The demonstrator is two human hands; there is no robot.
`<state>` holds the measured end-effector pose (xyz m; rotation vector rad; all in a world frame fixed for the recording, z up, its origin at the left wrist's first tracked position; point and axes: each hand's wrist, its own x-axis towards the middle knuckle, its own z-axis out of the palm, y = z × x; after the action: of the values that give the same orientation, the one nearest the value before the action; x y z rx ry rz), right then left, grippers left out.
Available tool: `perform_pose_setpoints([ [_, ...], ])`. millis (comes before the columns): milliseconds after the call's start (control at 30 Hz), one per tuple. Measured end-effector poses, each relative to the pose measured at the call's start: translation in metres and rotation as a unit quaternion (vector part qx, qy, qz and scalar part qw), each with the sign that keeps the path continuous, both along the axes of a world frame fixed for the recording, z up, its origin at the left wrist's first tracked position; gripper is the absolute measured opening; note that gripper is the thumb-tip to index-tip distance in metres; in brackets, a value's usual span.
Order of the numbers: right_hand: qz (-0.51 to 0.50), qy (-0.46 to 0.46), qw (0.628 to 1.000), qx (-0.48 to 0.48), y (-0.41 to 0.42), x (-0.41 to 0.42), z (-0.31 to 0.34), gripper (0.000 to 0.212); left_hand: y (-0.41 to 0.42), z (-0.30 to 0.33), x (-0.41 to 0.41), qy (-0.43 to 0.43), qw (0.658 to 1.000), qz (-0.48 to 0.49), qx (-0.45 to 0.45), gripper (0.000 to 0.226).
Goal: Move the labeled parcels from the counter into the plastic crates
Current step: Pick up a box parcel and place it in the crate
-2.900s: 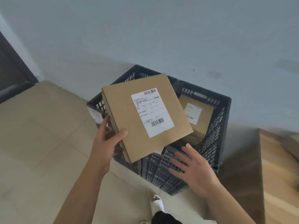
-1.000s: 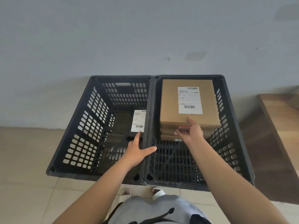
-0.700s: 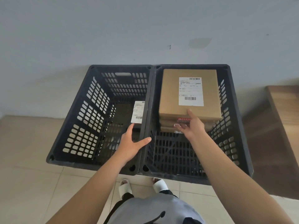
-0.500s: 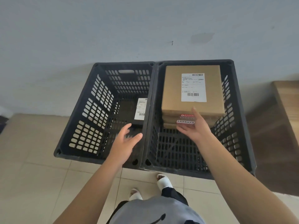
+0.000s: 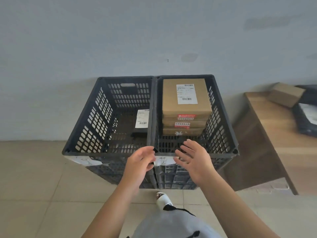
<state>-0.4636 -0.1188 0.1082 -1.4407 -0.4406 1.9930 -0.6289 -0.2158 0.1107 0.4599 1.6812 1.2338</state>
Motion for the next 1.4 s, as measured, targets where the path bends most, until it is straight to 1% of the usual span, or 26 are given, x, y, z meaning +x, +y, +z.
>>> perform_pose_setpoints([
  [67, 0.001, -0.053, 0.998, 0.039, -0.027, 0.016, 0.006, 0.030, -0.019, -0.004, 0.017, -0.022, 1.000, -0.008, 0.007, 0.015],
  [167, -0.037, -0.097, 0.992, 0.075, -0.071, 0.048, 0.008, 0.019, -0.046, -0.016, 0.050, -0.046, 0.998, -0.030, 0.004, 0.016],
  [300, -0.093, -0.135, 0.983, 0.082, -0.127, 0.106, 0.011, 0.012, -0.068, -0.023, 0.106, -0.063, 0.994, -0.086, -0.008, 0.018],
  [400, -0.157, -0.141, 0.974, 0.083, -0.151, 0.157, 0.019, 0.011, -0.068, -0.013, 0.146, -0.065, 0.988, -0.141, 0.001, 0.019],
  [500, -0.208, -0.116, 0.966, 0.097, -0.163, 0.202, 0.023, 0.015, -0.063, -0.003, 0.184, -0.069, 0.980, -0.185, 0.010, 0.021],
  [733, -0.298, -0.073, 0.947, 0.088, -0.156, 0.302, 0.011, 0.019, -0.039, 0.001, 0.290, -0.014, 0.963, -0.269, 0.007, 0.023],
  [933, -0.382, -0.066, 0.915, 0.114, -0.138, 0.447, 0.016, 0.018, 0.008, 0.007, 0.430, -0.001, 0.937, -0.349, 0.016, 0.023],
  [1100, -0.441, -0.070, 0.889, 0.104, -0.133, 0.556, 0.006, 0.020, 0.033, 0.000, 0.535, -0.002, 0.924, -0.382, 0.012, 0.021],
  [1267, -0.471, -0.065, 0.875, 0.084, -0.121, 0.624, -0.003, 0.019, 0.048, -0.006, 0.605, 0.006, 0.906, -0.422, -0.012, 0.020],
  [1400, -0.477, -0.060, 0.873, 0.077, -0.100, 0.661, -0.006, 0.019, 0.077, -0.001, 0.644, 0.017, 0.899, -0.437, -0.018, 0.020],
])
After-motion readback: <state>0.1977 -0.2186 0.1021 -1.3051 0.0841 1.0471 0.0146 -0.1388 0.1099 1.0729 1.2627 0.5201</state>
